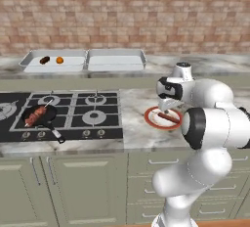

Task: Place the cold items (sweet potato and tangerine) from the fridge in one tupperware on the dining counter. Place the warm items (kebab skewer and hot dog) in the stove area in another tupperware.

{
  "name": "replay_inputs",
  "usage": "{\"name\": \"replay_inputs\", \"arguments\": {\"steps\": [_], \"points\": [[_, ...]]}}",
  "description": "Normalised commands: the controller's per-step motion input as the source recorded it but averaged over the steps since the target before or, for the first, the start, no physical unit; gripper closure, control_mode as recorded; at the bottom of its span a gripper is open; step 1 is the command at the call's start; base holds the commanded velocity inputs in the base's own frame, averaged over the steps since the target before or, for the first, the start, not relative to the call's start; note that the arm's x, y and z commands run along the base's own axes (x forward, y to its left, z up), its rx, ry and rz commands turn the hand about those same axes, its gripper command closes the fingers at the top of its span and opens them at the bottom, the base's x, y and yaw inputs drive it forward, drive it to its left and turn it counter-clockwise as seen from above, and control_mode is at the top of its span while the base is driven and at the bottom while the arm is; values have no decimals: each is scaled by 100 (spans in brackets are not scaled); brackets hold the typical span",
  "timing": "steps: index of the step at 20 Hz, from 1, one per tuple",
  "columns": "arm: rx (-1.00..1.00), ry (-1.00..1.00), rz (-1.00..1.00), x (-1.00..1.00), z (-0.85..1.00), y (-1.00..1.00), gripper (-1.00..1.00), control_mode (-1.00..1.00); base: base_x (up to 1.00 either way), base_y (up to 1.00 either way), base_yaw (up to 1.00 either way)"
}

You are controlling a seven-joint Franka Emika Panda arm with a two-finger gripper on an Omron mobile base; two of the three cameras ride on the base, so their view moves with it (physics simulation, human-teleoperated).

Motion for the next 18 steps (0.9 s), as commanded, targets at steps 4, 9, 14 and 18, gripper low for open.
{"name": "replay_inputs", "arguments": {"steps": [4,9,14,18], "points": [[-7,7,5,46,-33,-4,-100,-100,0,0,0],[-4,-1,0,40,-44,-2,-100,-100,0,0,0],[-1,1,0,37,-55,-19,-100,-100,0,0,0],[0,4,0,29,-34,-17,-100,-100,0,0,0]]}}
